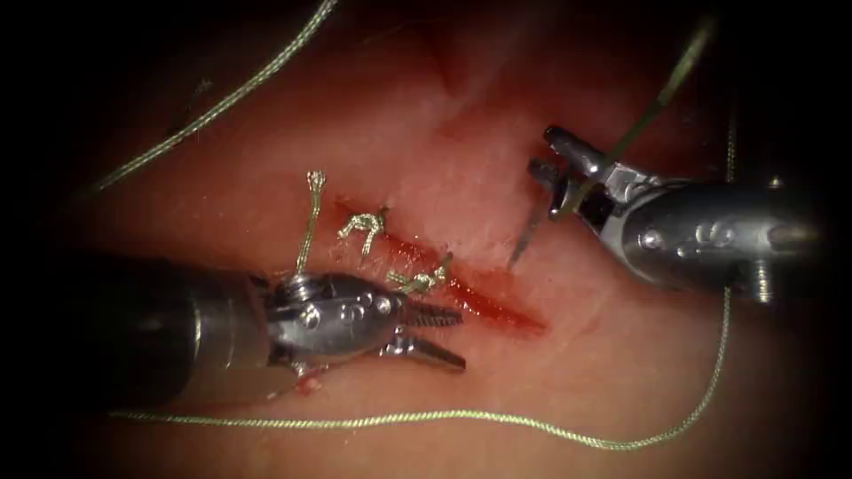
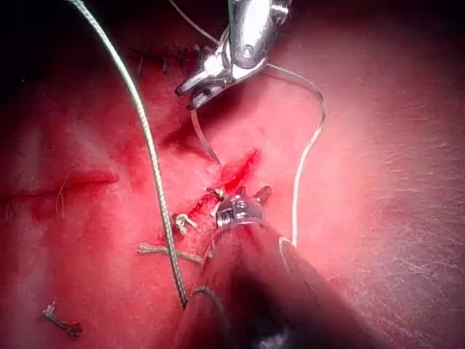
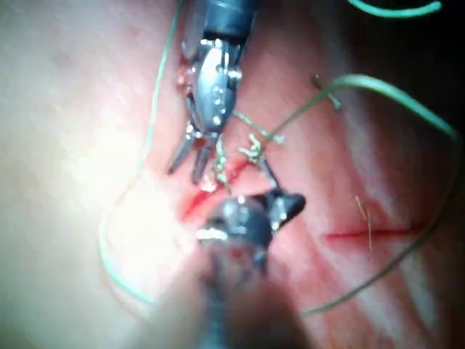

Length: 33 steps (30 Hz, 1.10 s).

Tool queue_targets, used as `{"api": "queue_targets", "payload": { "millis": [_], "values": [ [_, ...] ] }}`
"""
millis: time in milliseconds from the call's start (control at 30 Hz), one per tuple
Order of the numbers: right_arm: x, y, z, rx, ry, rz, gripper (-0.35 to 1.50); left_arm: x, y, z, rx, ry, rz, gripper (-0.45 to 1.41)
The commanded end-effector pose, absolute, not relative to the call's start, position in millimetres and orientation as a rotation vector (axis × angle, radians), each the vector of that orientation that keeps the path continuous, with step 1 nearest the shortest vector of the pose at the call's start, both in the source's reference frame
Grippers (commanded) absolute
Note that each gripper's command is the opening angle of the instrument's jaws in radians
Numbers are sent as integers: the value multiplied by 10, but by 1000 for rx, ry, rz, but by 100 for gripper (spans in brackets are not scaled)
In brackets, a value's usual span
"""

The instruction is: Wound Closure

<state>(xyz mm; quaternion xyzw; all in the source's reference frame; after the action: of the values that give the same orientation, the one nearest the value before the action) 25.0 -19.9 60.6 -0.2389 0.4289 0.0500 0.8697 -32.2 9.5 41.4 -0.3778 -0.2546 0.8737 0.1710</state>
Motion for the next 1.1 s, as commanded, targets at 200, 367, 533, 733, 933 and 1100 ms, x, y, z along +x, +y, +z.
{"api": "queue_targets", "payload": {
  "millis": [200, 367, 533, 733, 933, 1100],
  "values": [
    [268, -219, 614, -479, 896, 70, -35, -327, 96, 422, -1076, -723, 2482, 31],
    [273, -236, 619, -455, 894, 49, -35, -326, 96, 422, -1076, -723, 2483, 31],
    [275, -247, 623, -422, 906, 74, -35, -327, 95, 423, -1076, -722, 2483, 29],
    [281, -268, 634, -346, 934, 116, -35, -327, 95, 424, -1076, -720, 2484, 27],
    [287, -284, 641, -271, 946, 147, -35, -327, 94, 425, -1075, -719, 2484, 26],
    [289, -299, 649, -223, 940, 160, -35, -329, 93, 426, -1074, -717, 2484, 26]
  ]
}}
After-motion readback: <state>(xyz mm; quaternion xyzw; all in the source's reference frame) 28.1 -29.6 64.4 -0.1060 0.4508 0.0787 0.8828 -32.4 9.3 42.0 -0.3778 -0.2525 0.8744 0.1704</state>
